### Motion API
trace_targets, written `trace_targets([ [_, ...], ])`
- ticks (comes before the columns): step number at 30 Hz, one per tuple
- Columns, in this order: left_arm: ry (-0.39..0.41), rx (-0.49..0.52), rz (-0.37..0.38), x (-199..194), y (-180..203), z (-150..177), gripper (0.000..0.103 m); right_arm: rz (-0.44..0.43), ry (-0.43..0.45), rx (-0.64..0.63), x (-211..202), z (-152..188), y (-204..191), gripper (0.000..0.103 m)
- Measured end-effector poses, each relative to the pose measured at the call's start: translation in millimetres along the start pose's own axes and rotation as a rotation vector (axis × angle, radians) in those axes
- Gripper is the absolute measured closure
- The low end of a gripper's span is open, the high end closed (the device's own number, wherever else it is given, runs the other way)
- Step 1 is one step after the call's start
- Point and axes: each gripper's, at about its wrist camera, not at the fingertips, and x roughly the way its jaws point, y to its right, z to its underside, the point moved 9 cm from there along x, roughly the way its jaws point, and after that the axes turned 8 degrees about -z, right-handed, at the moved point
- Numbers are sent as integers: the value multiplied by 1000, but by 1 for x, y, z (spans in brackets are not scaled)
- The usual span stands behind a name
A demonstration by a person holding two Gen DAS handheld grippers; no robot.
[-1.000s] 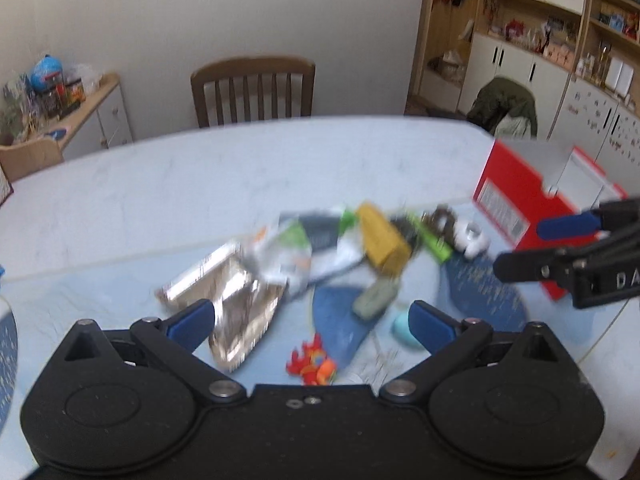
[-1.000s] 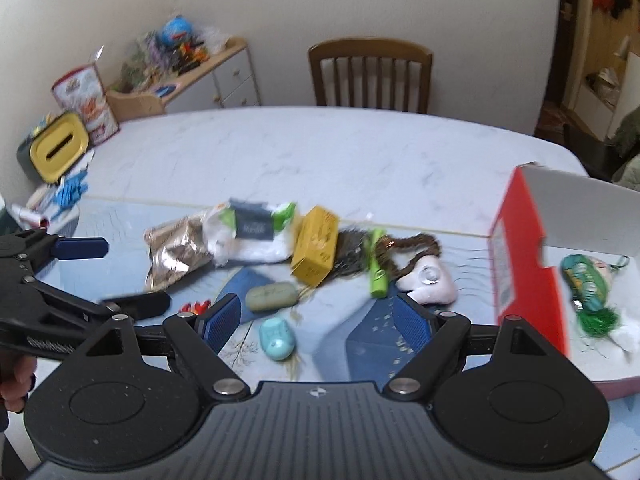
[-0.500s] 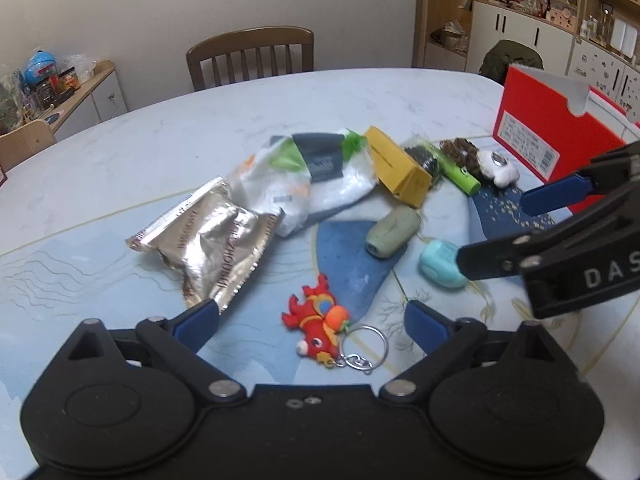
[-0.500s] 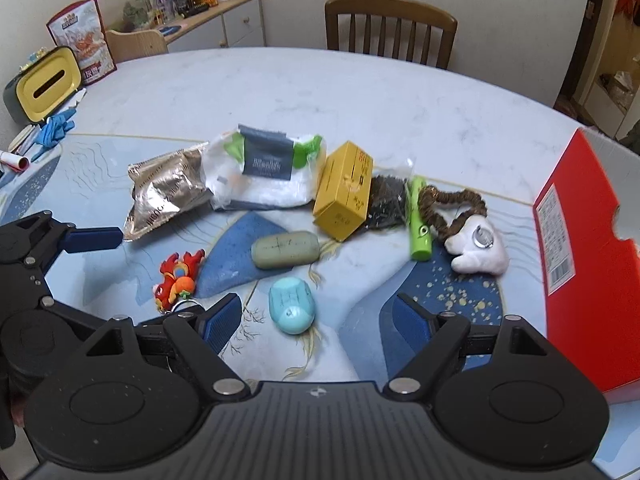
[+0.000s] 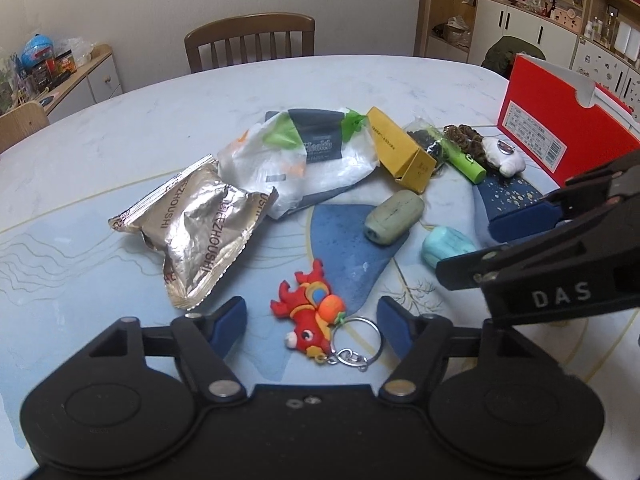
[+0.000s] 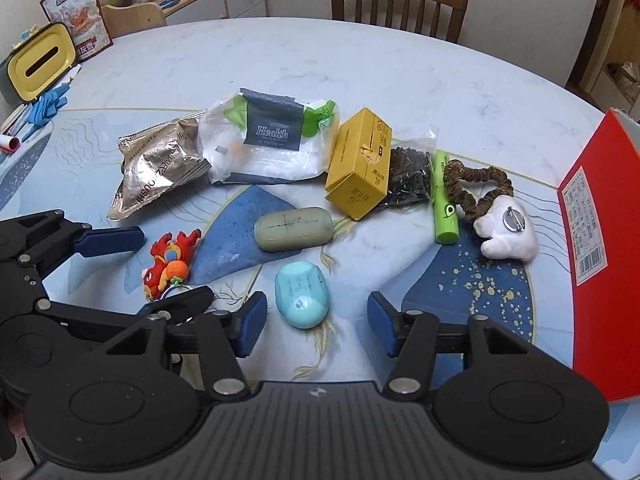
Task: Organize objects
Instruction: 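Grasp the light-blue soap with the right tool while the left tool grasps the red dragon keychain, then carry the blue soap and dragon keychain with both tools into the shoebox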
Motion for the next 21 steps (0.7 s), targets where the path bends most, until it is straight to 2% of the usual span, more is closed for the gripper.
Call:
trace_targets([
  [2, 2, 2, 3, 0, 2, -1, 41, -4, 0, -2, 1, -1, -1, 51],
  [4, 4, 0, 8, -1, 3, -1, 46, -7, -6, -5, 3, -1, -2, 60],
  [7, 5, 0, 14, -2, 4, -2, 52, -16, -13, 6, 6, 0, -1, 65],
  [9, 3, -9, 17, -2, 2, -2, 61, -21, -17, 15, 7, 0, -1, 70],
  [11, 1, -17, 13, -2, 0, -3, 66, -27, -18, 20, 6, 1, -1, 73],
  [21, -15, -40, 25, -13, 2, -7, 67, -39, 11, 68, -12, 3, 3, 74],
])
